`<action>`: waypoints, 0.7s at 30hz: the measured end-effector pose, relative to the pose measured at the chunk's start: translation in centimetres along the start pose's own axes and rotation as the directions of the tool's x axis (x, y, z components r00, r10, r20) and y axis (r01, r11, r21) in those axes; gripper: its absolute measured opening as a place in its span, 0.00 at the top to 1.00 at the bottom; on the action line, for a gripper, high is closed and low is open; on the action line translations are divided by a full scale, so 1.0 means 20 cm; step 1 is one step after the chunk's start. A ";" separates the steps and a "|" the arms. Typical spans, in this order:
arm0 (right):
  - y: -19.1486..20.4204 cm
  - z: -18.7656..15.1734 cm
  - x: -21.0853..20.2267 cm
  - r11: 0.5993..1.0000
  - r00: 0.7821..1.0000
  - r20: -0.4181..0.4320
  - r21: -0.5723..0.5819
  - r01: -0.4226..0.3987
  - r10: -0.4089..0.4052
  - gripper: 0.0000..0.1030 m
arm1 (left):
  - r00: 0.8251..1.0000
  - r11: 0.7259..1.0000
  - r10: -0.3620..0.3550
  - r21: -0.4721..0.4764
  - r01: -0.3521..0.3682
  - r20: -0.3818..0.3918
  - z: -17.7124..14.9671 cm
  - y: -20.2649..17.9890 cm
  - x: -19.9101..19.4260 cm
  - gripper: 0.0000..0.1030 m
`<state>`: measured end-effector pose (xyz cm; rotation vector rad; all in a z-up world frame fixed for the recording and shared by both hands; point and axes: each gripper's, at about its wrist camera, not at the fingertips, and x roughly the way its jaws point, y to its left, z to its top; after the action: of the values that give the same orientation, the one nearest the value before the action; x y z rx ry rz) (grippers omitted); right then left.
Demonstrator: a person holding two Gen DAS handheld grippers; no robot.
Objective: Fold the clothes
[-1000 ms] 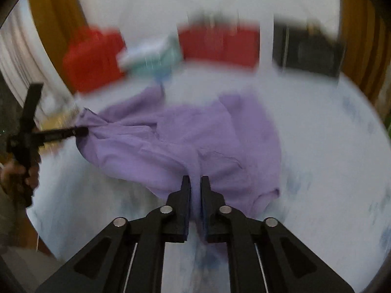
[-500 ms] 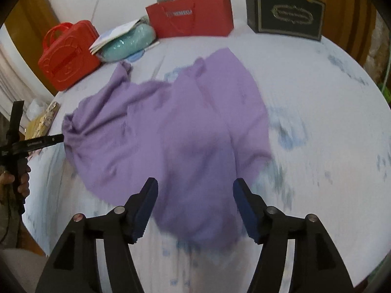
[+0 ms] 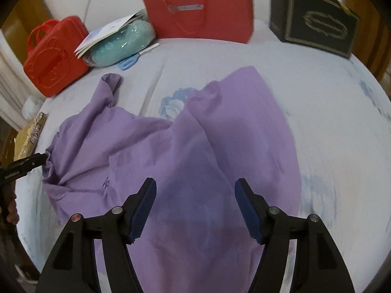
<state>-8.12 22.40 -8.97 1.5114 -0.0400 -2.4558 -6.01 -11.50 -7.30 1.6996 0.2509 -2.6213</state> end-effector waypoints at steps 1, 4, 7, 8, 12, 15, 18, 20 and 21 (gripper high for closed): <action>0.01 0.02 0.02 1.000 1.000 -0.003 -0.017 0.006 -0.006 0.36 | 1.000 1.000 -0.007 0.000 0.007 -0.002 0.00 0.00 0.00 0.37; 0.04 0.06 0.09 0.999 1.000 -0.022 -0.033 0.004 -0.004 0.41 | 0.999 0.999 -0.032 0.011 0.032 -0.006 -0.01 0.00 0.01 0.37; 0.05 0.09 0.15 0.999 0.999 -0.044 -0.031 -0.014 0.013 0.48 | 0.999 0.999 -0.034 0.038 0.035 -0.033 -0.04 -0.03 0.06 0.37; 0.05 0.09 0.17 0.999 0.998 -0.056 -0.026 -0.021 0.019 0.48 | 0.998 0.998 -0.028 0.047 0.030 -0.047 -0.04 -0.04 0.08 0.37; 0.05 0.07 0.22 1.000 0.998 -0.066 -0.002 -0.023 0.023 0.48 | 0.997 0.998 -0.005 0.067 0.010 -0.071 -0.08 -0.06 0.16 0.37; 0.08 0.05 0.22 1.000 0.999 -0.039 -0.031 -0.002 0.001 0.46 | 0.998 0.993 0.025 0.113 -0.019 -0.055 -0.09 -0.11 0.18 0.25; 0.11 0.03 0.22 0.997 0.999 -0.031 -0.073 0.025 -0.027 0.43 | 0.997 0.985 0.060 0.164 -0.052 -0.047 -0.11 -0.16 0.19 0.23; 0.13 0.04 0.23 0.994 0.998 -0.036 -0.097 0.047 -0.051 0.41 | 0.996 0.980 0.077 0.188 -0.068 -0.042 -0.11 -0.19 0.20 0.23; 0.14 0.04 0.23 0.993 0.998 -0.035 -0.105 0.052 -0.056 0.40 | 0.997 0.982 0.070 0.177 -0.062 -0.042 -0.11 -0.18 0.20 0.23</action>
<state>-10.16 18.60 -12.24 1.5334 0.1357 -2.4284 -5.96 -7.24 -11.35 1.7890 -0.0383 -2.6263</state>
